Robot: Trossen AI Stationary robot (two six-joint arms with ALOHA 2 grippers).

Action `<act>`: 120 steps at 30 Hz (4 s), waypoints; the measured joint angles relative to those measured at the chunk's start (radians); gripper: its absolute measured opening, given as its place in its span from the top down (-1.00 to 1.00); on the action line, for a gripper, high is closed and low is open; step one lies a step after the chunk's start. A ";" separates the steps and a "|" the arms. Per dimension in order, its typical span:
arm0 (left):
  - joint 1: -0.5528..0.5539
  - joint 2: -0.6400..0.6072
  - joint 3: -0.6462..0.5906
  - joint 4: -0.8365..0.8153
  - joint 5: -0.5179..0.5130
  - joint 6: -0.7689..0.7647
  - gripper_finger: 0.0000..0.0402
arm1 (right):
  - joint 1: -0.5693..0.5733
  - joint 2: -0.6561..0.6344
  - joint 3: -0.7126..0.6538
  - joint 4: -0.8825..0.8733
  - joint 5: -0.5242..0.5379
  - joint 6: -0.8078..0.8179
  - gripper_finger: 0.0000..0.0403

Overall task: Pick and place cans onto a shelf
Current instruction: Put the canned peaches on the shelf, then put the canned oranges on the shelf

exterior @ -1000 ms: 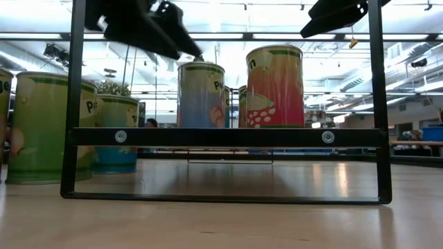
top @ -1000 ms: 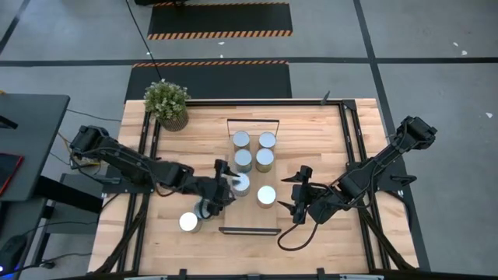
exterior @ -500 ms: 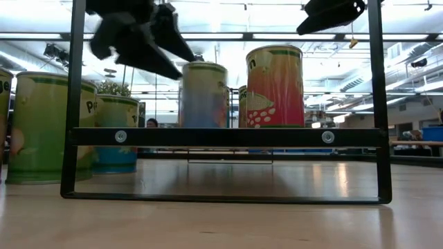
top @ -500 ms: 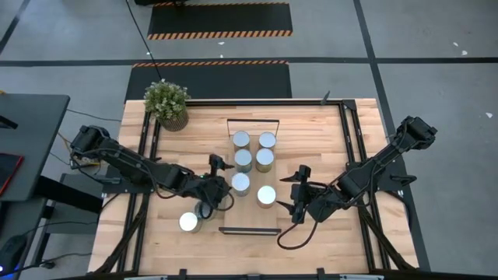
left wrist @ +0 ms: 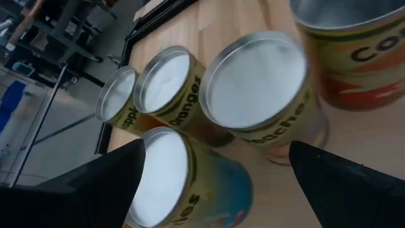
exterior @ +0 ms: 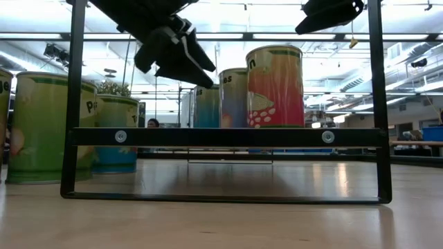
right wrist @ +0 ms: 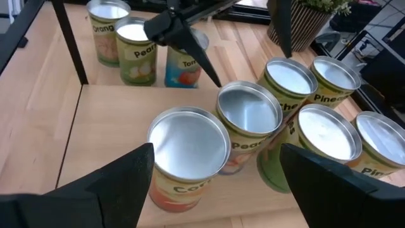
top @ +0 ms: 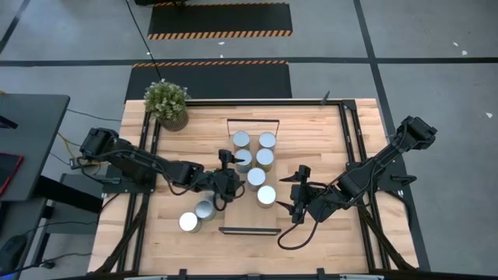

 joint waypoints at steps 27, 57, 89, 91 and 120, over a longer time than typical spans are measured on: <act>0.002 0.017 0.000 0.072 -0.107 0.005 -0.98 | -0.002 0.000 0.000 0.001 0.001 -0.027 -0.74; -0.248 -0.261 0.197 -1.147 0.665 -1.170 -0.97 | 0.006 0.000 0.000 -0.022 0.003 -0.022 -0.74; -0.573 0.085 0.196 -0.974 0.405 -1.666 -0.97 | -0.088 -0.003 0.000 0.070 -0.080 -0.305 -0.74; -0.570 0.085 0.196 -0.975 0.366 -1.668 -0.97 | -0.088 -0.003 0.000 0.070 -0.081 -0.309 -0.74; -0.557 -0.053 0.244 -1.052 0.455 -1.543 -0.61 | -0.104 -0.003 0.000 0.104 -0.125 -0.304 -0.74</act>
